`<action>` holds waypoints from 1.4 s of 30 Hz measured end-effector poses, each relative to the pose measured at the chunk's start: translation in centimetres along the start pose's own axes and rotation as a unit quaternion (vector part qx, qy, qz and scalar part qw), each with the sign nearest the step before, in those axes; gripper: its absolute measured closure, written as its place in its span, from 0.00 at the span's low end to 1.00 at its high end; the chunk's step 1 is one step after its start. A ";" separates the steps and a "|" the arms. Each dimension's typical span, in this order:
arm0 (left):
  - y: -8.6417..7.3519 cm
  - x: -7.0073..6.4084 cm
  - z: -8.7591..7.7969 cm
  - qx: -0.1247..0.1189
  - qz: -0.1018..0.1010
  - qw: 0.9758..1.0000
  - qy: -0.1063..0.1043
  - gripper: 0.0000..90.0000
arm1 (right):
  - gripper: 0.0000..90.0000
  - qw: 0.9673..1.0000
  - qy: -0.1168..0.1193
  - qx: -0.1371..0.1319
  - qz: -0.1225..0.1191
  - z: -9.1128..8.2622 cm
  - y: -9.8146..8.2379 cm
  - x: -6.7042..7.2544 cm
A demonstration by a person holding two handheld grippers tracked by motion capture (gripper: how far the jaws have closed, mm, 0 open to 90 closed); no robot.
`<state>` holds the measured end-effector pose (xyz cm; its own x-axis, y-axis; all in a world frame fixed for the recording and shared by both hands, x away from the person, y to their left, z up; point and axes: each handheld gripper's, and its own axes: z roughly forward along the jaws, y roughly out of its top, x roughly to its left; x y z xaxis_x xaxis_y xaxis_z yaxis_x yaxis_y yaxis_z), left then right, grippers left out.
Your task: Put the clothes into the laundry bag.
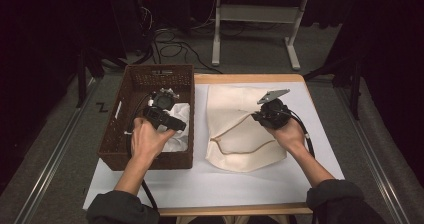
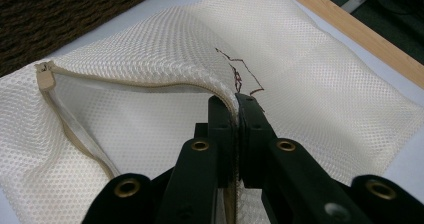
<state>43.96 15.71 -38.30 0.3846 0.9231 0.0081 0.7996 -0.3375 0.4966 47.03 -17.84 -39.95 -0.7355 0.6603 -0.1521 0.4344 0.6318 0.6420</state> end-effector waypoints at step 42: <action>-0.7 5.2 9.5 0.137 -0.106 0.985 0.018 0.04 | 0.97 1.000 -0.004 0.007 0.002 0.1 -0.4 -0.3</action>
<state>49.78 18.99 -46.82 0.1822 0.9825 -0.0379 0.9565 -0.1682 0.2383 47.13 -18.19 -40.27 -0.7295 0.6662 -0.1551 0.4454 0.6347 0.6315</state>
